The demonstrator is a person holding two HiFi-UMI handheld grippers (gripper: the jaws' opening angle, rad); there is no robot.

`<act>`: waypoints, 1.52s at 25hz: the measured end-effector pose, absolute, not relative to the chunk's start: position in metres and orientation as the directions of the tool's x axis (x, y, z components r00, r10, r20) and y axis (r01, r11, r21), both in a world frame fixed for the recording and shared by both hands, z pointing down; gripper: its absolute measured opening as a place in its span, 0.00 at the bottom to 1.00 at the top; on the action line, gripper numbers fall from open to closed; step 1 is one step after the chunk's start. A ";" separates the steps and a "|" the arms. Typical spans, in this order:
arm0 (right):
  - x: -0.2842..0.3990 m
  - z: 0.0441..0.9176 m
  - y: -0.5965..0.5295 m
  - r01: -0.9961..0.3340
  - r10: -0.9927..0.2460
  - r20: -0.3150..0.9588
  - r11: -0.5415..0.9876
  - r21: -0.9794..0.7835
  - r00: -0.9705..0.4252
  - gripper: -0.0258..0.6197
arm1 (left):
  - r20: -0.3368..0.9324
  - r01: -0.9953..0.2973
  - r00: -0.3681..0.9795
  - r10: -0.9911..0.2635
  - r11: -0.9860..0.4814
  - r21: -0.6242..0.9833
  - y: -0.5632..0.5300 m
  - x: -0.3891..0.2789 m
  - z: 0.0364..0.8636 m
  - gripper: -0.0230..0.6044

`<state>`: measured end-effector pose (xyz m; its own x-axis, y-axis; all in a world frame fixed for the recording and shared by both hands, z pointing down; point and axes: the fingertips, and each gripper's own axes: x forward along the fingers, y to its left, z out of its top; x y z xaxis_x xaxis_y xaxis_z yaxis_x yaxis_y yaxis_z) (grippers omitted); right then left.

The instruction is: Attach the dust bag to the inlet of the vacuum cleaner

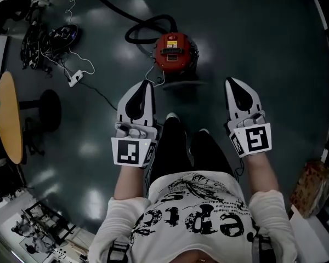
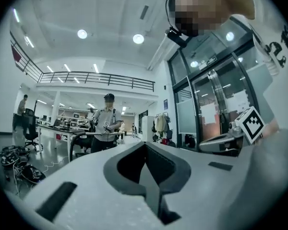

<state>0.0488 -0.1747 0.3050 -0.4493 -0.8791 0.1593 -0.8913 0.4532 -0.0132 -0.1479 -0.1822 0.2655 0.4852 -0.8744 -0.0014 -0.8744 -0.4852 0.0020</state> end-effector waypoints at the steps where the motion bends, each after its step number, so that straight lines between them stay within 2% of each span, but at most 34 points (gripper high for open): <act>1: 0.049 0.285 -0.166 -0.892 -0.879 0.162 0.453 -0.010 -0.448 0.04 | -0.002 -0.878 0.479 -0.878 -0.479 0.012 -0.173 -0.149 0.247 0.04; 6: 0.039 0.218 -0.127 -0.897 -0.886 0.153 0.442 -0.008 -0.438 0.04 | -0.036 -0.875 0.484 -0.874 -0.485 0.005 -0.135 -0.150 0.170 0.04; 10: 0.027 0.193 -0.105 -0.915 -0.907 0.133 0.404 0.000 -0.400 0.04 | -0.065 -0.870 0.492 -0.868 -0.493 0.007 -0.114 -0.159 0.141 0.04; 15: 0.000 0.179 -0.088 -0.933 -0.929 0.093 0.361 0.003 -0.359 0.04 | -0.100 -0.842 0.537 -0.837 -0.539 -0.013 -0.093 -0.173 0.134 0.04; 24: -0.054 0.166 -0.077 -0.941 -0.941 0.063 0.335 0.052 -0.332 0.04 | -0.083 -0.815 0.578 -0.812 -0.579 -0.007 -0.086 -0.212 0.133 0.04; 38: -0.082 0.160 -0.076 -0.947 -0.955 0.028 0.295 0.128 -0.294 0.04 | -0.079 -0.795 0.606 -0.791 -0.606 -0.023 -0.096 -0.234 0.144 0.04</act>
